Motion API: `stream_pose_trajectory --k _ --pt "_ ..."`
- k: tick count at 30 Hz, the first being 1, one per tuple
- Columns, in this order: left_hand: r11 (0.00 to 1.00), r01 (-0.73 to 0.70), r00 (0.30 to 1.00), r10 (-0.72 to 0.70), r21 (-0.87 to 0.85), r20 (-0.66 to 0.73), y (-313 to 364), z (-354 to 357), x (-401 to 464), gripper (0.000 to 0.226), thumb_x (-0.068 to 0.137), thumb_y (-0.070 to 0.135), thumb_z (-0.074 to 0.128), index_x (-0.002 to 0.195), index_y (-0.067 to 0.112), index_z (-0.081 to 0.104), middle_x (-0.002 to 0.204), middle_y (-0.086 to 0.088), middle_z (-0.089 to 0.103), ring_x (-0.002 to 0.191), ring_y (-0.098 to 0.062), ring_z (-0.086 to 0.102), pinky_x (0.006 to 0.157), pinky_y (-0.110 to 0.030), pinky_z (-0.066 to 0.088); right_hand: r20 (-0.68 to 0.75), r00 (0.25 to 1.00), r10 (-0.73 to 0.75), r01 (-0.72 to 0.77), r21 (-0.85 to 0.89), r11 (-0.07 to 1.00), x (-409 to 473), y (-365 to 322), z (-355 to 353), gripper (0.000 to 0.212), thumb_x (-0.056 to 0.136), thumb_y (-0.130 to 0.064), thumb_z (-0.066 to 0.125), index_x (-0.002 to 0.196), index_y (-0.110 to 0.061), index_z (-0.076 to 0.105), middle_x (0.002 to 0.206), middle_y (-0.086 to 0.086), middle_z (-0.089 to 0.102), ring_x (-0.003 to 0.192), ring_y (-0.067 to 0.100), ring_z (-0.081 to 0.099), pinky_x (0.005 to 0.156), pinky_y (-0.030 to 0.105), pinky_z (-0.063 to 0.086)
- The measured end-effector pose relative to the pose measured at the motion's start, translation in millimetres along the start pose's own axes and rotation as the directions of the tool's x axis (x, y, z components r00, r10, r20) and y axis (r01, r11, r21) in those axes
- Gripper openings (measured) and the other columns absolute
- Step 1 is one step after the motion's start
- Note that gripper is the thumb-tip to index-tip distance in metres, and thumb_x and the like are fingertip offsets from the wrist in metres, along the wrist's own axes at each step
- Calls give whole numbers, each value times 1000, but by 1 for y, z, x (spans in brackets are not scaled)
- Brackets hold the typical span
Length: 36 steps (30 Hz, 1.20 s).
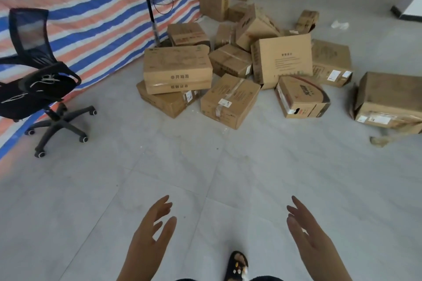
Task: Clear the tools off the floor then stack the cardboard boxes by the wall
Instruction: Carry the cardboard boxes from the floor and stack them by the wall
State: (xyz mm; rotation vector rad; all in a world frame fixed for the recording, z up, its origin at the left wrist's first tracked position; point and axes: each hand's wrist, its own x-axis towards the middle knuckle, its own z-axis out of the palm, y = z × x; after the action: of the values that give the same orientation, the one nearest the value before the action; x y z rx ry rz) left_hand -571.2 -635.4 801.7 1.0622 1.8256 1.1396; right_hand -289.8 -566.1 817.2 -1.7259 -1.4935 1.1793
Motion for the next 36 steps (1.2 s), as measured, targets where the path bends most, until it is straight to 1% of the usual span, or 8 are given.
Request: stream_pose_trajectory --k 7,11,16,22,28,30,34,36 --pt "997 71 997 -71 -15 -11 27 34 119 62 87 21 58 96 79 41 108 44 53 106 18 51 82 -10 41 75 996 58 -54 -45 997 137 -34 -1 43 90 -24 55 115 -54 38 116 -15 58 92 -35 42 94 26 35" --pt "996 88 996 -88 -17 -2 32 34 206 34 80 54 58 98 78 43 107 42 56 105 18 52 86 -14 41 64 995 80 -77 -40 996 215 -58 23 42 90 -25 56 117 -52 39 117 -14 59 95 -25 49 93 25 35" --pt "999 27 997 -28 19 78 49 6 349 59 87 21 57 96 78 44 110 40 55 105 17 52 84 -12 41 -25 997 78 -77 24 997 311 -111 73 41 91 -23 54 123 -44 39 119 -7 58 101 -6 51 90 24 34" --pt "997 -42 985 31 60 168 86 -25 495 41 88 21 57 114 52 49 112 40 52 106 18 50 93 -21 41 -42 994 104 -100 79 992 397 -174 122 43 79 -43 49 119 -52 37 119 -15 57 98 -28 46 82 12 35" --pt "995 1 971 -24 95 239 92 -10 589 40 87 20 57 110 52 53 108 22 64 105 19 51 93 -24 43 -104 976 189 -180 92 979 470 -188 127 44 91 -30 51 131 -41 38 124 -9 57 112 5 51 94 26 35" --pt "994 21 966 -47 105 253 93 1 620 41 89 13 58 111 47 50 113 19 60 103 20 51 96 -28 43 -122 969 214 -204 90 975 501 -188 125 44 91 -28 52 132 -40 39 124 -9 57 114 7 51 95 28 35" --pt "989 46 959 -82 140 270 102 34 696 52 89 15 58 100 66 53 110 22 60 102 20 52 90 -21 42 -143 956 256 -243 100 965 576 -188 117 43 92 -28 51 132 -38 41 124 -9 56 116 8 50 99 29 35" --pt "984 45 951 -96 172 295 108 57 736 45 91 17 57 105 59 51 112 23 58 101 21 51 94 -26 43 -150 952 267 -256 92 962 619 -186 108 44 92 -30 50 134 -37 40 123 -10 55 118 10 50 99 29 35"
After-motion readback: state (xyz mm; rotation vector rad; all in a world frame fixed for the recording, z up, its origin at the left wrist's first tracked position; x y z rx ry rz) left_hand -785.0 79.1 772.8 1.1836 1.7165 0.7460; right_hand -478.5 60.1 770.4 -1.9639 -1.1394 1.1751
